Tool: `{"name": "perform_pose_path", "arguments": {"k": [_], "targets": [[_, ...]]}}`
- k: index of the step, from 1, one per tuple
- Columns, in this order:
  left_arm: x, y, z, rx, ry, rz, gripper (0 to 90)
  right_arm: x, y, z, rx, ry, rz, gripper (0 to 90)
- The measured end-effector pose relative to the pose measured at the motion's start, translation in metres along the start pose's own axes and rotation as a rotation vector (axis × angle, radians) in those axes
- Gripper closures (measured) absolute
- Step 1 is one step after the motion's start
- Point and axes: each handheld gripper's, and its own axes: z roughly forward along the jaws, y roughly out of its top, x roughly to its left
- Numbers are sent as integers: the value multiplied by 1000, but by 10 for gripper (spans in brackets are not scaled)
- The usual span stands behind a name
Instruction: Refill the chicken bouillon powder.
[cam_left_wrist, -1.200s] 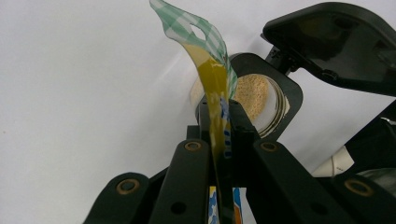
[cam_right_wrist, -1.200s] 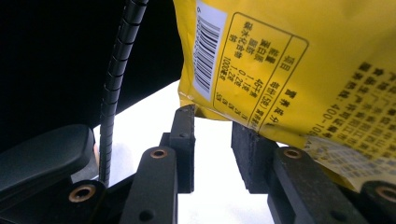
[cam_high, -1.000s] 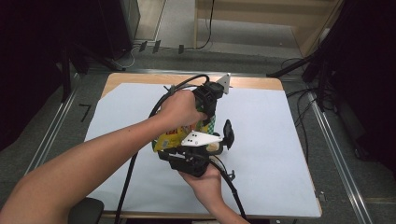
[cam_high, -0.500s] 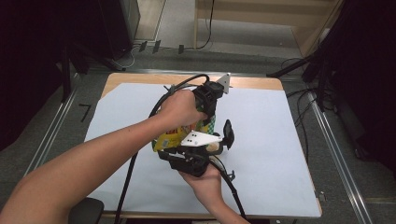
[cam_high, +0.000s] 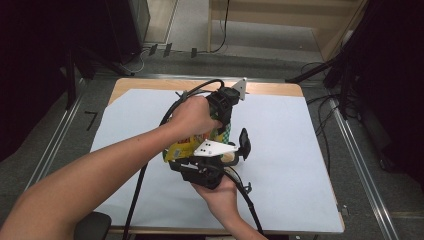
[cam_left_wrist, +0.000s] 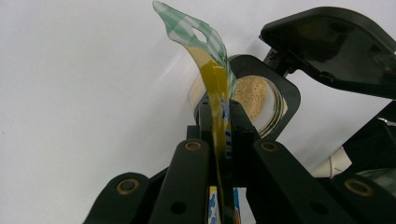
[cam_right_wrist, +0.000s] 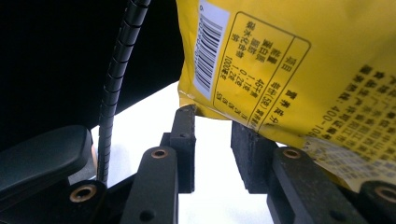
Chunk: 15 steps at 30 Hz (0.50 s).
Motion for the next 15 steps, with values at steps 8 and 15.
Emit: {"name": "perform_pose_path", "arguments": {"k": [8, 15], "targets": [[1, 0, -3, -9, -1, -7, 885, 0, 1, 0, -5, -2, -1, 723], [0, 0, -2, -6, -1, -7, 885, 0, 1, 0, -4, -3, 1, 721]]}}
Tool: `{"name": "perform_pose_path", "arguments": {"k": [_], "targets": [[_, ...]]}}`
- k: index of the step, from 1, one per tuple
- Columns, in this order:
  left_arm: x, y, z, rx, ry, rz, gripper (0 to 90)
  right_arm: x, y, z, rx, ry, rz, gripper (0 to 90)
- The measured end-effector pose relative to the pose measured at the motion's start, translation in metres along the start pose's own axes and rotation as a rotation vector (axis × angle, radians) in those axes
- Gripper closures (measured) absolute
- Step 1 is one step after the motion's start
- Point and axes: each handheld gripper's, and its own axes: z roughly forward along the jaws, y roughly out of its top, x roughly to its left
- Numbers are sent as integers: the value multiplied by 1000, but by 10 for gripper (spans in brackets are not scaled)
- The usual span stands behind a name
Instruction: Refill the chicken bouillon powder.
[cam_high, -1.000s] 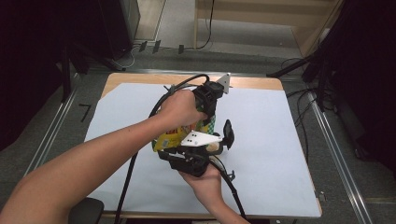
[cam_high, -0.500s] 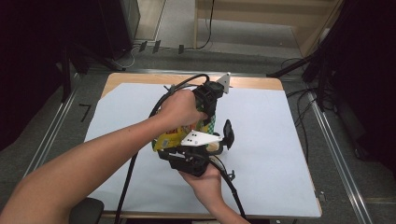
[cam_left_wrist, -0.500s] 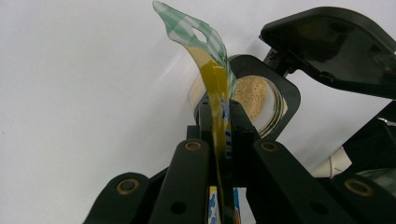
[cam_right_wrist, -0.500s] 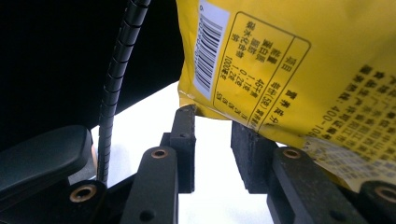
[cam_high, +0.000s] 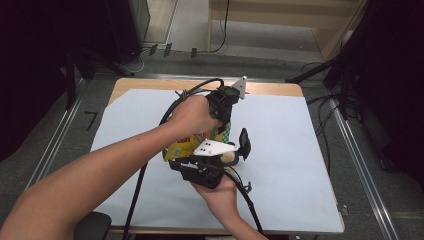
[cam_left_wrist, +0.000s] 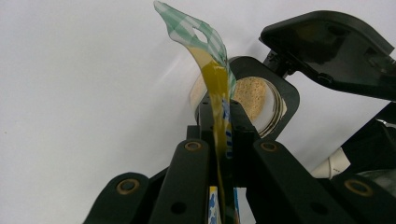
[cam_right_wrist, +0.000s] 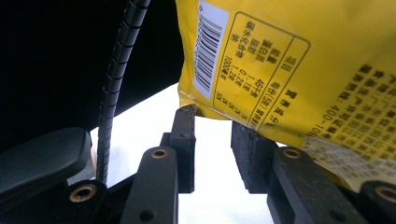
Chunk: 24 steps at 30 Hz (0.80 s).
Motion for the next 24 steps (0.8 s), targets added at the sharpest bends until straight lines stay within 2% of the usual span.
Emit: {"name": "perform_pose_path", "arguments": {"k": [16, 24], "targets": [[-1, 0, 0, -3, 2, 4, 885, -1, 0, 0, 1, -5, -8, 723], [-2, -2, 4, -2, -15, 6, 886, -1, -5, 2, 14, -2, -7, 719]]}}
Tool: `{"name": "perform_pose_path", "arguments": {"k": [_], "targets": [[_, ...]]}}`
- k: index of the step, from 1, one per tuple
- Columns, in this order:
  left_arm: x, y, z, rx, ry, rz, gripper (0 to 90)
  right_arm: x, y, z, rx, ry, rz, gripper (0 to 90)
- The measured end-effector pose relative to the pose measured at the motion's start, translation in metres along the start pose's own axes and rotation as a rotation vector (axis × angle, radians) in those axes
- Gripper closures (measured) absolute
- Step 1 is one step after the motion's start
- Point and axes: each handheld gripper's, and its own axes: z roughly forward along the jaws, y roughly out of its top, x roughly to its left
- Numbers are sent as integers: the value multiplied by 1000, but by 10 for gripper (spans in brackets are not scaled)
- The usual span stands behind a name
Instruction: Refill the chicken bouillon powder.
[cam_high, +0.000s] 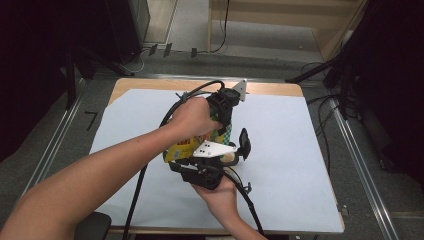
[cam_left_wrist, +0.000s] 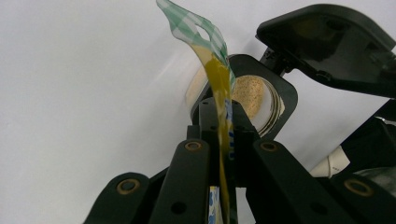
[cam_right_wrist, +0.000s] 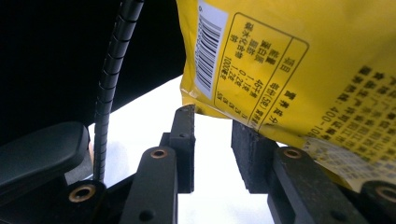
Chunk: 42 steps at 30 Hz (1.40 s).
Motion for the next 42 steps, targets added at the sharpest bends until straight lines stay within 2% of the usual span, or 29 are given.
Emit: {"name": "perform_pose_path", "arguments": {"k": [11, 26, 42], "targets": [[-3, -2, 0, 12, 7, 18, 887, 0, -3, 1, 7, 0, 4, 709], [-3, -1, 2, 11, -1, 9, 887, -1, -2, 2, 10, 2, 10, 713], [-2, 1, -3, 15, -2, 6, 889, 5, 4, -2, -23, 8, -1, 716]]}}
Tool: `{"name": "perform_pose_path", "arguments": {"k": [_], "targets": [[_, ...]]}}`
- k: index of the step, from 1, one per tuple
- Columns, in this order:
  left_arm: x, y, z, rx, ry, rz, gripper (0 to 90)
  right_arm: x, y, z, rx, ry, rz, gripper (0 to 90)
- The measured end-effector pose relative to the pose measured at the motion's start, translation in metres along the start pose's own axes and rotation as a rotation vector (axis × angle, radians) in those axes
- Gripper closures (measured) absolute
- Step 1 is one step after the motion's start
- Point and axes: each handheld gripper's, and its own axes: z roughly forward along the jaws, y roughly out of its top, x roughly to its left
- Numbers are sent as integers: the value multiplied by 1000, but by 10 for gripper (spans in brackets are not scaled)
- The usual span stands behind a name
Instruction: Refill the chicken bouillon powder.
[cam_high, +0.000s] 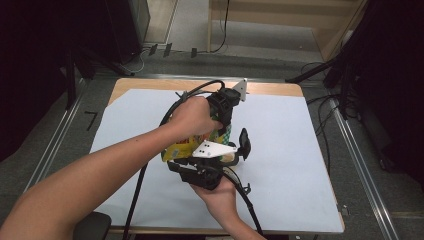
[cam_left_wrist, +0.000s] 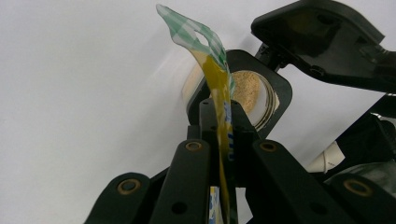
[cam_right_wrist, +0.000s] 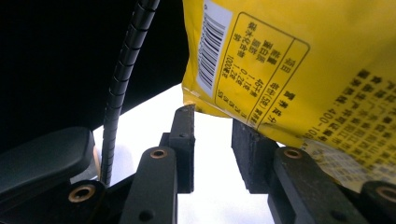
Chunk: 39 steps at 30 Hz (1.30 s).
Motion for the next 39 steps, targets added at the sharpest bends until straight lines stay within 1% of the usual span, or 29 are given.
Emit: {"name": "perform_pose_path", "arguments": {"k": [6, 7, 19, 24, 26, 27, 28, 30, 32, 33, 36, 37, 39], "targets": [[-1, 1, 0, 3, 4, 1, 889, 1, 1, -1, 2, 0, 3, 714], [-1, 1, 1, -1, 4, -1, 889, 0, 1, -1, 1, 0, -2, 714], [-1, 1, 1, 1, -4, 10, 889, 0, 1, -1, 3, -1, -7, 715], [-1, 0, 2, -6, -22, 8, 889, -1, 0, 0, 13, -3, -6, 711], [0, -1, 2, -14, -23, 15, 889, -1, -1, 1, 17, -1, -5, 709], [-1, -2, 2, -19, -29, 9, 889, -1, -2, 1, 19, 0, -8, 709], [-1, -3, 2, -23, -30, 13, 889, -1, -2, 2, 17, 1, -6, 709], [-2, -4, 1, -29, -28, 17, 889, -1, -2, 2, 22, 2, -8, 709], [-4, -6, 1, -37, -19, 33, 889, -1, -3, 3, 24, -1, -16, 706], [-5, -6, 1, -38, -22, 35, 889, -1, -4, 4, 25, -1, -19, 705], [-7, -8, 2, -52, -8, 38, 891, 0, -5, 5, 28, 1, -22, 693], [-6, -9, 1, -46, -4, 48, 892, 0, -5, 5, 28, 1, -24, 691], [-6, -9, 1, -54, -6, 45, 892, 0, -6, 5, 27, 1, -28, 688]]}}
